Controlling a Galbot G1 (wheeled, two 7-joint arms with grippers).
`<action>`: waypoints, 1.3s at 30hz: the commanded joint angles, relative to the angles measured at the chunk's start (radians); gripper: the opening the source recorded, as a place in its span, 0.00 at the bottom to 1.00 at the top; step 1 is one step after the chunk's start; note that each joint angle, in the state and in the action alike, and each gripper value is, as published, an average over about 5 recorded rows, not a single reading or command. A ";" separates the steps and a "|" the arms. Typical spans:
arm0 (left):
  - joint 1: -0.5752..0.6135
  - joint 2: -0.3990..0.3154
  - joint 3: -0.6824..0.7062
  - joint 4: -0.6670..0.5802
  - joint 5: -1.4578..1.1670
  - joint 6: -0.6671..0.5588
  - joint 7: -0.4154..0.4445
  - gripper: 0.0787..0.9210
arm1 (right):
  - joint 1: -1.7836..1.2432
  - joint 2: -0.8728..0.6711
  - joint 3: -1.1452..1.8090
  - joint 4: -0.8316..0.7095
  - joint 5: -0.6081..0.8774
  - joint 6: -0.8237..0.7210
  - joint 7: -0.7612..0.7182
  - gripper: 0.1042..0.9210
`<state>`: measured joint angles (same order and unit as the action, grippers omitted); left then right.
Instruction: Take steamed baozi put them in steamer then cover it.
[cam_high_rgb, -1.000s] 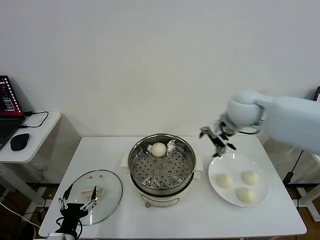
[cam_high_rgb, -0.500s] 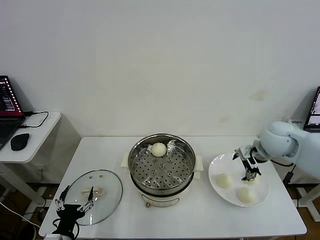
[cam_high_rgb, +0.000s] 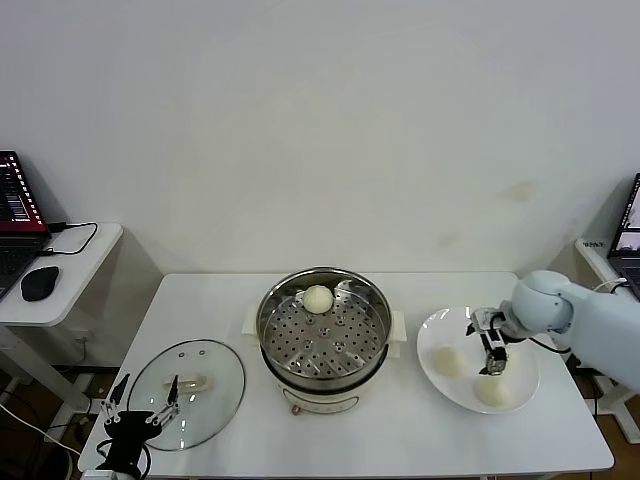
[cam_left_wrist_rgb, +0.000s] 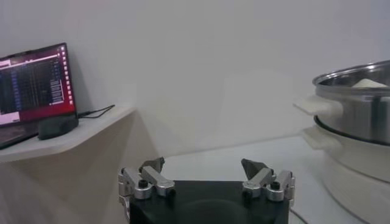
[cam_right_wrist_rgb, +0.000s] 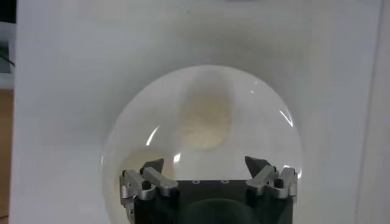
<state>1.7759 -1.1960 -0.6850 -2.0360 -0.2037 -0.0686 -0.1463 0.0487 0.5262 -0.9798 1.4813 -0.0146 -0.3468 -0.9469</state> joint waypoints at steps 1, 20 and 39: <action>0.000 0.000 -0.002 0.001 0.000 0.000 0.000 0.88 | -0.103 0.050 0.081 -0.067 -0.017 0.009 0.012 0.88; -0.009 -0.003 0.002 0.009 0.002 -0.001 -0.002 0.88 | -0.138 0.094 0.116 -0.099 -0.028 -0.006 0.041 0.76; 0.000 -0.007 0.001 -0.002 0.002 -0.002 -0.003 0.88 | -0.130 0.096 0.118 -0.095 -0.032 -0.010 0.023 0.61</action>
<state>1.7761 -1.2040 -0.6837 -2.0380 -0.2016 -0.0705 -0.1487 -0.0730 0.6142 -0.8678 1.3939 -0.0418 -0.3597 -0.9259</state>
